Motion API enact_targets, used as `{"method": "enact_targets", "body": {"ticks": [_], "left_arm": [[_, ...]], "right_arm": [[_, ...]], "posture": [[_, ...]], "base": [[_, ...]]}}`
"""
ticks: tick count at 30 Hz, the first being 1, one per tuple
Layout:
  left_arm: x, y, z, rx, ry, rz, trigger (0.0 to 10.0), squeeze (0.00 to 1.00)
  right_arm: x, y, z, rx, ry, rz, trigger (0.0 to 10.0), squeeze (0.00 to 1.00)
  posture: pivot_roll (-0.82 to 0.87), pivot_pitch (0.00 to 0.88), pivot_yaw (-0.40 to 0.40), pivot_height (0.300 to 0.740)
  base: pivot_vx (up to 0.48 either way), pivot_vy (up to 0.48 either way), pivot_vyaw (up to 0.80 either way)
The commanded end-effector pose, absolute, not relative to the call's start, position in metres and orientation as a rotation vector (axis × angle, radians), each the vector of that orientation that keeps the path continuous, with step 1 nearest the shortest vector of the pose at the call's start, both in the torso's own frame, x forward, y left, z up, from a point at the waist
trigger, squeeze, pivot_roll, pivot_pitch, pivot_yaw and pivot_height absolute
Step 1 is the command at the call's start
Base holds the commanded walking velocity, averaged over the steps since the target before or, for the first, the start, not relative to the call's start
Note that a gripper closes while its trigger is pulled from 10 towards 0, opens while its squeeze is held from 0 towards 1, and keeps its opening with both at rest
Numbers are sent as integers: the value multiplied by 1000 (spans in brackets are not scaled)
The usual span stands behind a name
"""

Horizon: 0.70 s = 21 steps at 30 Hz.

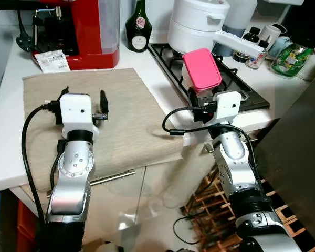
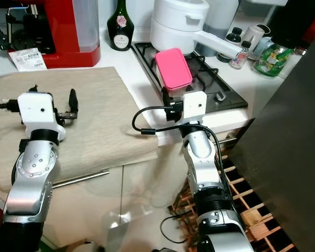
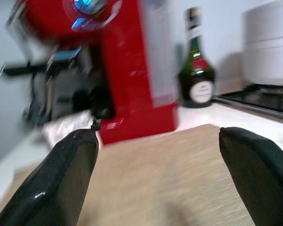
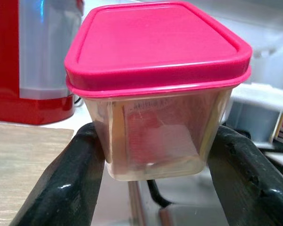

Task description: Restocking fridge

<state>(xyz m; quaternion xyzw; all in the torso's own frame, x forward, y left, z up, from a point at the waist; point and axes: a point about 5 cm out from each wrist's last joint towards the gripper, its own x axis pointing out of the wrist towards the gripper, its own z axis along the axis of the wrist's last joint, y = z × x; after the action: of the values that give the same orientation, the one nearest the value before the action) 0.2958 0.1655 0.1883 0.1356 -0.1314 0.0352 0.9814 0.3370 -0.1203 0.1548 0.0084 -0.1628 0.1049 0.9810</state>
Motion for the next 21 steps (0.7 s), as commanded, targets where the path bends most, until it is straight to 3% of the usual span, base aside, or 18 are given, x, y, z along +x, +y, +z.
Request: {"method": "enact_targets", "body": {"ticks": [1,5,12,16,21], "left_arm": [[297,158,200,301,-317,20,10000,0],[302,161,202,320,-304,-8,10000,0],[308,155,198,191,-278,-3,10000,0],[314,147,191,155,-254,5,10000,0],[315,147,189,113,-241,10,10000,0]], "right_arm": [[333,-128,155,17,-330,174,0,0],[326,-135,158,-7,-360,117,0,0],[324,-131,168,-25,-379,127,0,0],[333,-132,160,73,-260,134,0,0],[335,-130,160,62,-232,141,0,0]], "posture": [[63,0,-3,740],[44,0,58,740],[19,0,41,740],[6,0,15,740],[1,0,11,740]], "base": [[0,0,0],[0,0,0],[0,0,0],[0,0,0],[-107,0,0]]}}
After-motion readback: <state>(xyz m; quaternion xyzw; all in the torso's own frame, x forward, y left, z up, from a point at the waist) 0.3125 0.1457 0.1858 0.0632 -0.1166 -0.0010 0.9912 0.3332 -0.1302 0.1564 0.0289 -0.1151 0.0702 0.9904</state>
